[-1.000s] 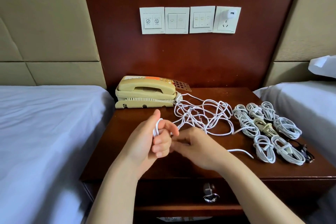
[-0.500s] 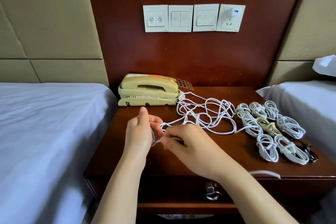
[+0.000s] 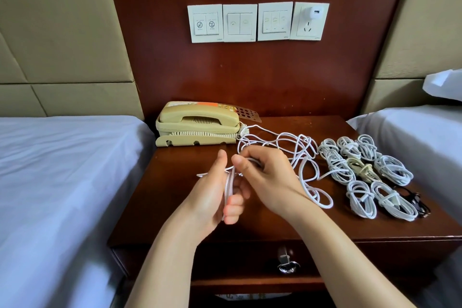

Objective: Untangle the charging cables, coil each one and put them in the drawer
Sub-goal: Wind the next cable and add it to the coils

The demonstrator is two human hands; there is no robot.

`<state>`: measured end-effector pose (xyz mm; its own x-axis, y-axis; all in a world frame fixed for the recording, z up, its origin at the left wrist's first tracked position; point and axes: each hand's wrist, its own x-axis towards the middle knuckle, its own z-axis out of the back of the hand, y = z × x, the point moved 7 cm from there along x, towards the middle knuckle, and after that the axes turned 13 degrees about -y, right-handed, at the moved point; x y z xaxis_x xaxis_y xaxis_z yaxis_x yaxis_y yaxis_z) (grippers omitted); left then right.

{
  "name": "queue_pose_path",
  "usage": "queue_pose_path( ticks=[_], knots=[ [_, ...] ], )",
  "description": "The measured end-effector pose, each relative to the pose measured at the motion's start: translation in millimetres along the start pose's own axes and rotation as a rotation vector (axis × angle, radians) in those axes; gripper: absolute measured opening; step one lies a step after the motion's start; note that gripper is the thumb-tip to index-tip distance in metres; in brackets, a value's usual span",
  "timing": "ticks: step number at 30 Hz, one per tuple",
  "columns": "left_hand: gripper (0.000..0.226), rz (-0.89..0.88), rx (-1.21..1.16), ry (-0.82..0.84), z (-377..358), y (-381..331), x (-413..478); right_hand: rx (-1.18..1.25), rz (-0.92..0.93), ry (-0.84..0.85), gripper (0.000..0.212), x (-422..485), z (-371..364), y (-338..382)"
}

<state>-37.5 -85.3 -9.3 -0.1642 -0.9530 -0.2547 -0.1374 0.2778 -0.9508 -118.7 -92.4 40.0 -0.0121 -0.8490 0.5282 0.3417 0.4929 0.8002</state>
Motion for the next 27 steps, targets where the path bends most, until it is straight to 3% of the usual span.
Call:
queue_pose_path(
  ticks=[4, 11, 18, 22, 27],
  knots=[
    [0.066, 0.039, -0.07, 0.107, -3, 0, -7, 0.014, -0.005, -0.046, 0.037, 8, 1, -13],
    [0.055, -0.05, -0.21, 0.126, 0, -14, -12, 0.017, -0.049, 0.118, 0.044, -3, -17, -30],
    [0.062, -0.104, -0.38, -0.096, 18, -20, -3, -0.212, -0.079, 0.355, 0.034, -21, -27, -21],
    [0.057, -0.129, -0.384, -0.233, 31, -21, 1, -0.414, 0.032, 0.432, 0.023, -33, -27, -6],
    [0.052, -0.165, -0.348, -0.389, 50, -23, 10, -0.463, 0.137, 0.469, 0.03, -42, -31, 13]
  ],
)
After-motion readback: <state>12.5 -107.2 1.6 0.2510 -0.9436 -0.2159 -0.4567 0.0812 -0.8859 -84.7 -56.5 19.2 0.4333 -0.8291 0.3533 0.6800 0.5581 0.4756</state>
